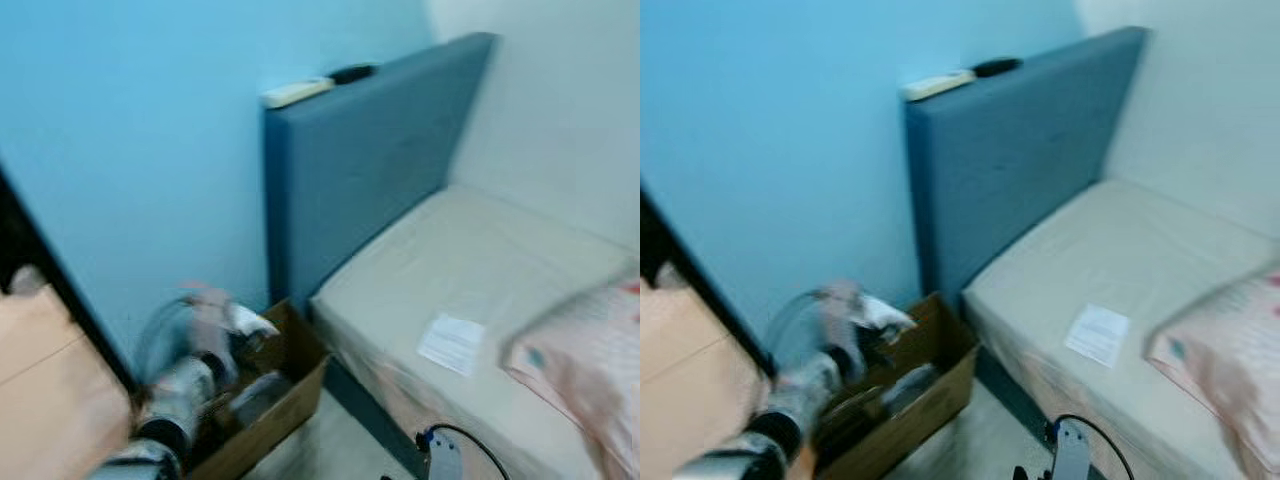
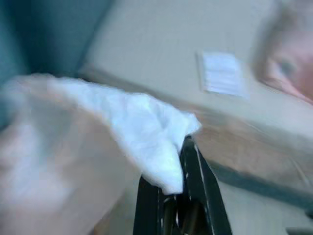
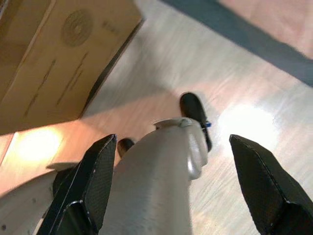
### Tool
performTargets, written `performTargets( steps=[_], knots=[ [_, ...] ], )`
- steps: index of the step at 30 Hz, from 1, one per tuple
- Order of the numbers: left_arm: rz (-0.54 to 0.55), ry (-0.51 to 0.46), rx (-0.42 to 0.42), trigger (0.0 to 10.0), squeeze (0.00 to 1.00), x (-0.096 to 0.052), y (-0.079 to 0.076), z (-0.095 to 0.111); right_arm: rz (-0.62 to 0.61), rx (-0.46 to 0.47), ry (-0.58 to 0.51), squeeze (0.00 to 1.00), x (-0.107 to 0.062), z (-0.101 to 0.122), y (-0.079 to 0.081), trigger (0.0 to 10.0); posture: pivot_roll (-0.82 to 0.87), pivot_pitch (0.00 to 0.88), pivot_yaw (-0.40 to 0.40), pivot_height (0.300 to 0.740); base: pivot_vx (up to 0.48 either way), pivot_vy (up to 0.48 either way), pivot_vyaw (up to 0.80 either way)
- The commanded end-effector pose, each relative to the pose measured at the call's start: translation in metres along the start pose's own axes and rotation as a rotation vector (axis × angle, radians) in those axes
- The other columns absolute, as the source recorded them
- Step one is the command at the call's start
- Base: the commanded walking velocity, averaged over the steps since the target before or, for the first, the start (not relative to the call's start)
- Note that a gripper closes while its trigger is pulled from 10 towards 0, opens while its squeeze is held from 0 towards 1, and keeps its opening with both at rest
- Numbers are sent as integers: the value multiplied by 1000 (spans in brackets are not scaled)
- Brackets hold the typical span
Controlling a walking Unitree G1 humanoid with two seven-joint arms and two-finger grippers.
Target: Clean up the room
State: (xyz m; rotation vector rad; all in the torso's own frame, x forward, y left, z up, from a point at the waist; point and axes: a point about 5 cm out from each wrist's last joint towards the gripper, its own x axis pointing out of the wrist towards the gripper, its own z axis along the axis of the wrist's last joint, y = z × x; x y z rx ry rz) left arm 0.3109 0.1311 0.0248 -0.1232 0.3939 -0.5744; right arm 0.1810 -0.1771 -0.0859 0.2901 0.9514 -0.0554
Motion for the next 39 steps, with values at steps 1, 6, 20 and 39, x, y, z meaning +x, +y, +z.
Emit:
performTargets(
  steps=[1, 6, 20, 39],
  knots=[
    [7, 65, 14, 10000, 0, -6, 6, -9, 1, -9, 0, 0, 1, -1, 3, 10000, 3, 58, 24, 712, 0, 0, 0],
    [49, 161, 158, 10000, 0, -3, 1, -17, 7, -5, 1, 0, 0, -4, 4, 10000, -19, 65, 44, 712, 0, 0, 0],
    [386, 207, 501, 10000, 0, 3, 17, 2, 3, 9, 25, 0, -4, -25, 2, 10000, -68, 117, 76, 712, 0, 0, 0],
    [456, 334, 537, 10000, 1000, -7, 25, -15, -19, 17, 1, 0, -7, -24, -7, 10000, -146, 144, 91, 712, 0, 0, 0]
  ],
)
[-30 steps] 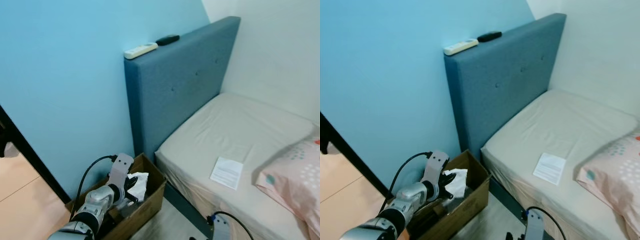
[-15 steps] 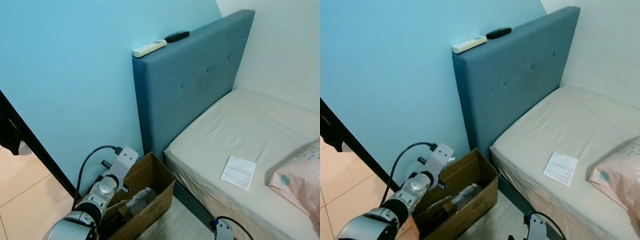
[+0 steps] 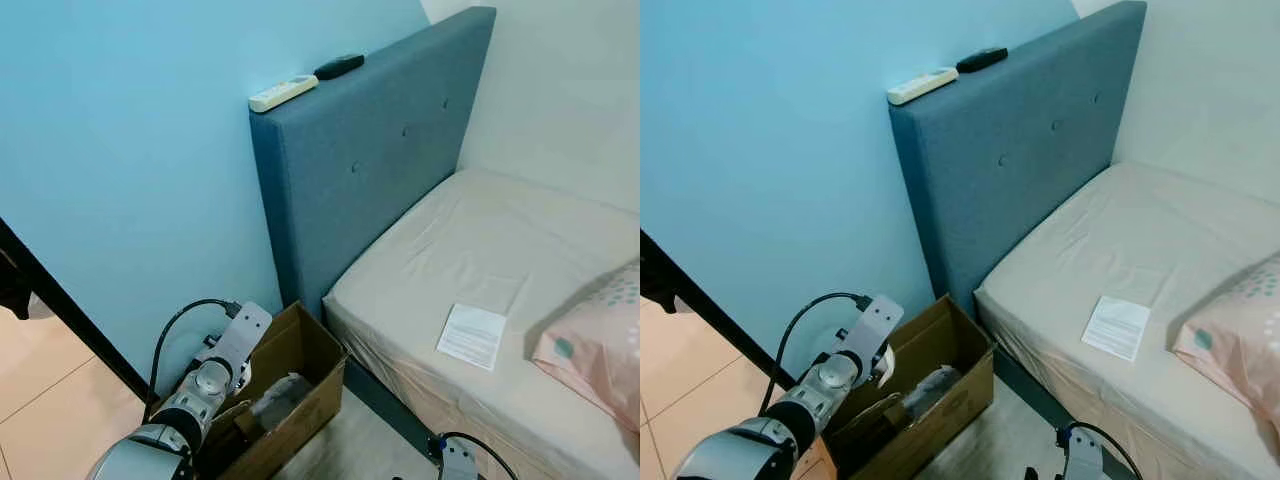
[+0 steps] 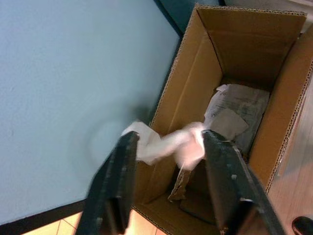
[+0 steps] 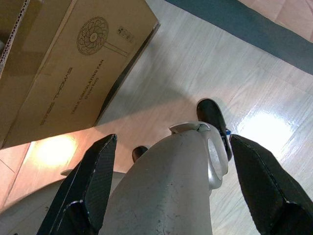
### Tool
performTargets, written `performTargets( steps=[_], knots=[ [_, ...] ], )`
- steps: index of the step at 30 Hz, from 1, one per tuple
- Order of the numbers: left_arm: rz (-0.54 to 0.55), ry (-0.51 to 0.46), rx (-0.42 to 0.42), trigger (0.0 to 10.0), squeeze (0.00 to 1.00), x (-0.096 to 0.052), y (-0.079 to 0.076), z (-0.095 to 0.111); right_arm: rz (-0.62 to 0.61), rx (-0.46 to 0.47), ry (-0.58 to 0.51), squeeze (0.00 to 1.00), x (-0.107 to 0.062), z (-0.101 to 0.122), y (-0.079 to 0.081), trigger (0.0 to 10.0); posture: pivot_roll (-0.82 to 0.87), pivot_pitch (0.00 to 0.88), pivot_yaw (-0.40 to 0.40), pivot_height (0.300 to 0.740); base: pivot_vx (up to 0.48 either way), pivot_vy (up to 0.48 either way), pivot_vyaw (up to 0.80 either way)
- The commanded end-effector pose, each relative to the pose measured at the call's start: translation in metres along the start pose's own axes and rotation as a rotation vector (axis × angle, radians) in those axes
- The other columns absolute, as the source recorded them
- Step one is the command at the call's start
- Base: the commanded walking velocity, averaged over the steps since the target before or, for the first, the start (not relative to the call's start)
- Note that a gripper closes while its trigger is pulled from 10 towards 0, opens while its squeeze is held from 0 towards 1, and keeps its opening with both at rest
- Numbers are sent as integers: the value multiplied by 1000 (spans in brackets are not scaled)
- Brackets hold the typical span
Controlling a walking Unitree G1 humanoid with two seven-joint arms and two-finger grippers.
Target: Clean up the room
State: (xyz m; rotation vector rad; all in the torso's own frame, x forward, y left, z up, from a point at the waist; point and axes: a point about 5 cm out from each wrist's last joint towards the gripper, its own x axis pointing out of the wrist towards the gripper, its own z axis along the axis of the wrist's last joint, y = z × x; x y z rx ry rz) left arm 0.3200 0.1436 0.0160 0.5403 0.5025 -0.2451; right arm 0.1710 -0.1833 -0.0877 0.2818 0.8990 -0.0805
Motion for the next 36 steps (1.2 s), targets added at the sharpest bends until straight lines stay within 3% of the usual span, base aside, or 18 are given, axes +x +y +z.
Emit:
performTargets(
  steps=[1, 8, 13, 16, 18, 19, 23, 25, 26, 29, 31, 32, 33, 36],
  knots=[
    [4, 65, 28, 10000, 1000, -3, 4, -17, -3, 13, 57, 0, -3, -17, 1, 10000, -146, 144, 91, 712, 0, 0, 0],
    [14, 99, 46, 10000, 1000, -6, 6, -27, -10, 14, 57, 0, -4, -20, 2, 10000, -156, 150, 102, 712, 0, 0, 0],
    [31, 111, 8, 10000, 1000, -7, 9, -32, -9, 14, 65, 0, -4, -23, 3, 10000, -139, 147, 104, 712, 0, 0, 0],
    [14, 113, -58, 10000, 1000, -8, 7, -36, -9, 11, 68, 0, -4, -23, 4, 10000, -130, 135, 102, 712, 0, 0, 0],
    [-82, 129, -177, 10000, 1000, -13, -8, -48, -11, 5, 75, 0, -3, -22, 5, 10000, -122, 117, 100, 712, 0, 0, 0],
    [-129, 151, -230, 10000, 0, -18, -16, -60, -14, -2, 80, 0, -3, -21, 5, 10000, -115, 100, 97, 712, 0, 0, 0],
    [-166, 203, -289, 10000, 0, -28, -26, -82, -21, -18, 89, 0, -2, -19, 4, 10000, -106, 78, 96, 712, 0, 0, 0],
    [-139, 295, -377, 10000, 0, -43, -30, -113, -36, -32, 105, 0, -2, -19, 1, 10000, -97, 56, 91, 712, 0, 0, 0],
    [-64, 416, -480, 10000, 0, -63, -32, -148, -48, -49, 122, 0, -2, -19, -2, 10000, -88, 33, 84, 712, 0, 0, 0],
    [-18, 479, -541, 10000, 0, -75, -33, -165, -51, -65, 130, 0, -3, -18, -3, 10000, -86, 18, 79, 712, 0, 0, 0],
    [87, 583, -691, 10000, 0, -97, -36, -193, -54, -103, 149, 0, -3, -19, -5, 10000, -83, 2, 71, 712, 0, 0, 0],
    [87, 583, -691, 10000, 0, -97, -36, -193, -54, -103, 149, 0, -3, -19, -5, 10000, -83, 2, 71, 712, 0, 0, 0],
    [157, 632, -809, 10000, 0, -114, -40, -211, -51, -146, 168, 0, -3, -20, -7, 10000, -70, 0, 45, 712, 0, 0, 0],
    [178, 640, -851, 10000, 0, -119, -42, -216, -47, -167, 177, 0, -4, -20, -7, 10000, -63, 0, 35, 712, 0, 0, 0]
  ],
)
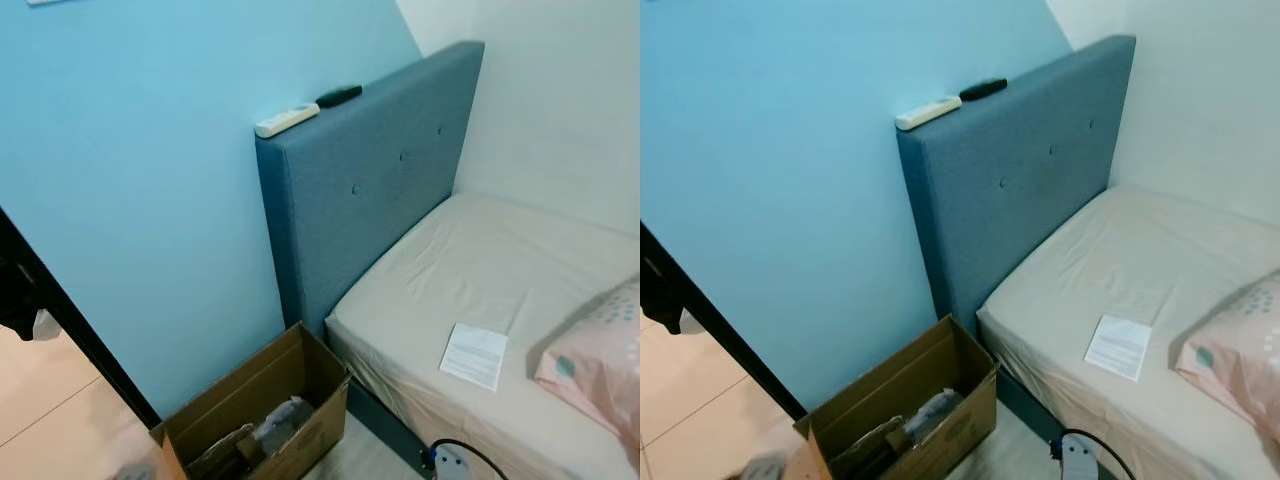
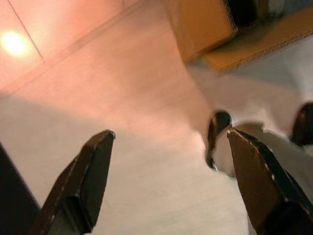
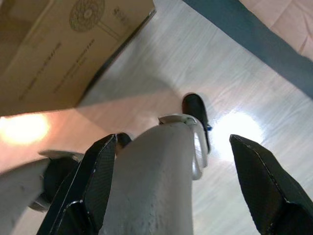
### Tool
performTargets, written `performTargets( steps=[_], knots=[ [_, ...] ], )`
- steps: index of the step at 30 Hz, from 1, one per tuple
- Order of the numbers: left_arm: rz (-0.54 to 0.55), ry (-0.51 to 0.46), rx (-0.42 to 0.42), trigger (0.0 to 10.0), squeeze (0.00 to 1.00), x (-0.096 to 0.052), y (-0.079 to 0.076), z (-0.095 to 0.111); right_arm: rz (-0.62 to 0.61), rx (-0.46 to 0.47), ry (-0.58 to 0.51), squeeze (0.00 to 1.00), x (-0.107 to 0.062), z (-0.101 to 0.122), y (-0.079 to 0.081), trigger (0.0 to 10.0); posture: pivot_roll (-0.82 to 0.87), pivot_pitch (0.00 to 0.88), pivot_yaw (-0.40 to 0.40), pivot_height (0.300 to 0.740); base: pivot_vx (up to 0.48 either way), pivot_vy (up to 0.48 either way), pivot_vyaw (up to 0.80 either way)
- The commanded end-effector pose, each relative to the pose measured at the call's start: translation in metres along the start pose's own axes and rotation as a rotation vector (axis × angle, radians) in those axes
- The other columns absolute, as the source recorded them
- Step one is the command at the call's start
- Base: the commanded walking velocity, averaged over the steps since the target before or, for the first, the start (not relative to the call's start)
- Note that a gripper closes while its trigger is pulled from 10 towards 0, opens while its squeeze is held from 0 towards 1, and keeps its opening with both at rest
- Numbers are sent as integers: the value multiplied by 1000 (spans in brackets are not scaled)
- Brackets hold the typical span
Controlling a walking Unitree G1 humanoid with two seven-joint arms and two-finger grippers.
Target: Clean up the room
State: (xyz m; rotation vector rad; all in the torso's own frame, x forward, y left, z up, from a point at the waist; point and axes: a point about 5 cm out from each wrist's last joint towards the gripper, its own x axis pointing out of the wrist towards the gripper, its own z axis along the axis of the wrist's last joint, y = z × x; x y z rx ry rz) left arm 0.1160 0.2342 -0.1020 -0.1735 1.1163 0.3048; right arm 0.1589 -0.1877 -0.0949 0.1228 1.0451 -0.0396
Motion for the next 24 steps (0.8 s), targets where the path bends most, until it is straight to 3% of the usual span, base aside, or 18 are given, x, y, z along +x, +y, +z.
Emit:
performTargets(
  steps=[1, 4, 10, 13, 17, 24],
  knots=[
    [11, -13, -68, 10000, 0, -1, 4, 0, 11, -41, 45, 0, -1, -8, 2, 10000, -52, 0, 19, 712, 0, 0, 0],
    [13, -21, -124, 10000, 0, -1, 3, -1, 21, -96, 64, 0, -1, -10, 2, 10000, -35, 0, -9, 712, 0, 0, 0],
    [-1, -54, -156, 10000, 0, 1, -3, 9, 36, -159, 73, 0, 0, -7, 4, 10000, -21, 0, -33, 712, 0, 0, 0],
    [-22, -97, -167, 10000, 0, 3, -12, 26, 47, -200, 59, 0, 2, 3, 7, 10000, -19, 0, -49, 712, 0, 0, 0],
    [-41, -110, -139, 10000, 0, 4, -20, 35, 52, -242, 49, 0, 3, 12, 9, 10000, -22, 0, -47, 712, 0, 0, -744],
    [-45, -98, -121, 10000, 0, 4, -22, 33, 29, -232, 55, 0, 3, 10, 6, 10000, -36, 0, -25, 712, 0, 0, -726]
  ],
)
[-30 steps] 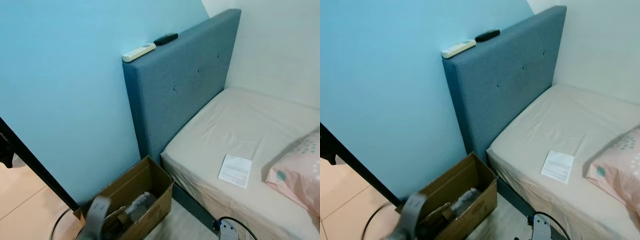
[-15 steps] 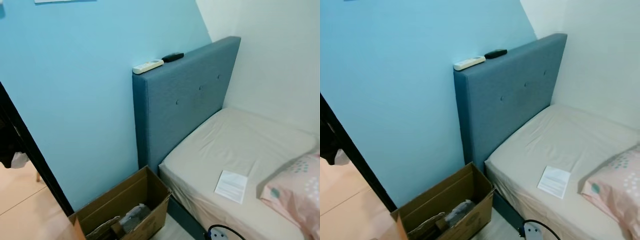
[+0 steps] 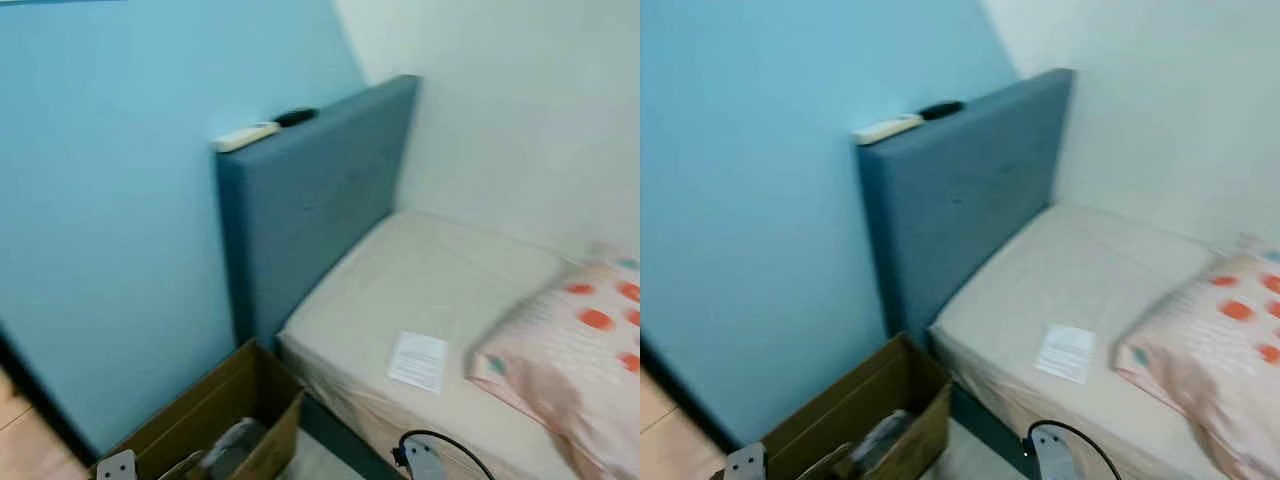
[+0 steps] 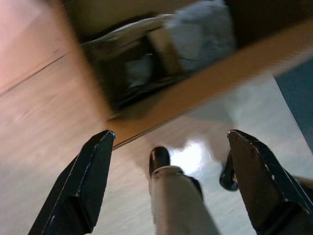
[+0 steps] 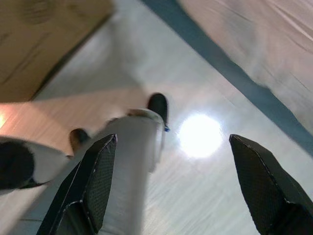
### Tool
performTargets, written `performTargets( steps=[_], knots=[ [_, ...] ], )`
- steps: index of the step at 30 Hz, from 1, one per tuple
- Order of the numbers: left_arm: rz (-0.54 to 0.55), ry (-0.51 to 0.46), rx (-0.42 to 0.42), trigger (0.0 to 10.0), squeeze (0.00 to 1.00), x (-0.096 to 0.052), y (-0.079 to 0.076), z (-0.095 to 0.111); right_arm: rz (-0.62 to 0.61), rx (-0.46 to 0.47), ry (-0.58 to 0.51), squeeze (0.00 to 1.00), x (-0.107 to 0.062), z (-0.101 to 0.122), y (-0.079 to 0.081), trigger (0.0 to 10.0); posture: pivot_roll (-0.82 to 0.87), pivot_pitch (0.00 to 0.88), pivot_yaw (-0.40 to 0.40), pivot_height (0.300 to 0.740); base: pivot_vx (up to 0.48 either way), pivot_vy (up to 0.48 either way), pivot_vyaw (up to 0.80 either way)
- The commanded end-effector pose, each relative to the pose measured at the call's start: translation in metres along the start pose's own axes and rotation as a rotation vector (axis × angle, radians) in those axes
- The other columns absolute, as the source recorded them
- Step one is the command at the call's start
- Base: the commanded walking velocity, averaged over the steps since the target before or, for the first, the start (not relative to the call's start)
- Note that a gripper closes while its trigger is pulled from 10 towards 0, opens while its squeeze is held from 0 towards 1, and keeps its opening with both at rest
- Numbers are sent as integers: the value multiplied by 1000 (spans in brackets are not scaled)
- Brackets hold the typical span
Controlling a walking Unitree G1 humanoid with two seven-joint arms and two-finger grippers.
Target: Clean up the room
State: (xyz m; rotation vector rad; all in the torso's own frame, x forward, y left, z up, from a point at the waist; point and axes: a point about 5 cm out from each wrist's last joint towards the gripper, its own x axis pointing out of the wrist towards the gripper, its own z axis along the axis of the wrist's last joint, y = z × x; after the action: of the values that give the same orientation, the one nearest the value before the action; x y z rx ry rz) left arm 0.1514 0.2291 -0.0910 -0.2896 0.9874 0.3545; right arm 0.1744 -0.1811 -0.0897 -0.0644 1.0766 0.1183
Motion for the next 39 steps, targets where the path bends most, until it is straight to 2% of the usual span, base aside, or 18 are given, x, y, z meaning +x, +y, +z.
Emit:
performTargets(
  steps=[1, 10, 39],
  knots=[
    [-14, 13, 16, 10000, 0, 0, -6, -2, -10, 0, 26, 0, -1, -8, -1, 10000, -37, 0, -22, 712, 0, 0, -725],
    [-37, 16, 33, 10000, 0, 0, -7, -3, -19, 4, 71, 0, -3, -24, -2, 10000, -40, 0, -8, 712, 0, 0, -726],
    [-47, 1, 72, 10000, 0, 1, -12, 2, -18, 17, 72, 0, -2, -22, 2, 10000, -36, 0, 4, 712, 0, 0, -726]
  ],
)
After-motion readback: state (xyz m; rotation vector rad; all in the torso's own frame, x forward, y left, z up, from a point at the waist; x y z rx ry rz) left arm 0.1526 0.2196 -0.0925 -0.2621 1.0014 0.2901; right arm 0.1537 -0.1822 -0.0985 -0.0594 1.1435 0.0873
